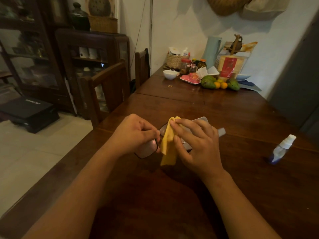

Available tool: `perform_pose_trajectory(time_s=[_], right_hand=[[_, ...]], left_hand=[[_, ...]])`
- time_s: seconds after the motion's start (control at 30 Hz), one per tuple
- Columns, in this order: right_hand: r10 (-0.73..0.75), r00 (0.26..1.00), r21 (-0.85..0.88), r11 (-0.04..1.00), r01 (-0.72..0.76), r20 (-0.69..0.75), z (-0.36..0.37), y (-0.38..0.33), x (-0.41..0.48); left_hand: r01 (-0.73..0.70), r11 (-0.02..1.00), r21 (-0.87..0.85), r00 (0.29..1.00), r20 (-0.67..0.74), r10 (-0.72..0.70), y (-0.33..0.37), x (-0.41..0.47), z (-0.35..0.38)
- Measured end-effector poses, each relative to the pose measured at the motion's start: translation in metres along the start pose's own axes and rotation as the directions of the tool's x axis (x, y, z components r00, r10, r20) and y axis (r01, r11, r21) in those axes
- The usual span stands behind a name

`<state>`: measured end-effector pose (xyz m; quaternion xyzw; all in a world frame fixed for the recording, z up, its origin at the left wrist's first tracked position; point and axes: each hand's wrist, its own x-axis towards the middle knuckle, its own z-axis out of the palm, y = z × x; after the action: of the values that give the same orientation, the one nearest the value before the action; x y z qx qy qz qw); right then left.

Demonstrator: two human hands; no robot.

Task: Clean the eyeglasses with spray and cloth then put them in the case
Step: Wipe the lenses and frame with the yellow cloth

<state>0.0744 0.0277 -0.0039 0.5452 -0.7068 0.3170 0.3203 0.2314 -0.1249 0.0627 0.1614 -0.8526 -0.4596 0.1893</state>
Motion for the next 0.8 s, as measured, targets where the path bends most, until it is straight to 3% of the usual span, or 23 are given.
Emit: perform_pose_trajectory(time_s=[0.1,0.23,0.4,0.57,0.73,0.8], right_hand=[[-0.044,0.998,-0.023,0.999,0.043,-0.048,0.001,-0.007,0.0],[-0.146,0.989,0.115,0.982,0.148,-0.022,-0.001,-0.011,-0.001],[0.005,1.0,0.057,0.998,-0.005,-0.011,-0.004,-0.015,0.0],[-0.092,0.995,0.102,0.991,0.087,0.045,0.002,-0.024,-0.003],[0.05,0.998,0.042,0.998,-0.049,-0.04,-0.004,-0.011,-0.002],[0.023,1.0,0.065,0.998,-0.022,-0.021,0.0,-0.017,-0.003]], left_hand=[[-0.005,1.0,0.021,1.0,-0.024,0.005,0.001,0.0,-0.001],[-0.029,0.999,0.029,0.998,-0.06,0.031,0.0,-0.001,-0.003],[-0.036,0.998,0.047,0.998,-0.045,0.039,0.001,0.0,0.0],[-0.039,0.998,0.042,0.996,-0.082,0.043,-0.001,0.0,-0.001],[-0.084,0.996,0.035,0.992,-0.09,0.087,0.0,-0.001,0.0],[-0.087,0.996,0.035,0.993,-0.074,0.089,0.001,-0.001,-0.001]])
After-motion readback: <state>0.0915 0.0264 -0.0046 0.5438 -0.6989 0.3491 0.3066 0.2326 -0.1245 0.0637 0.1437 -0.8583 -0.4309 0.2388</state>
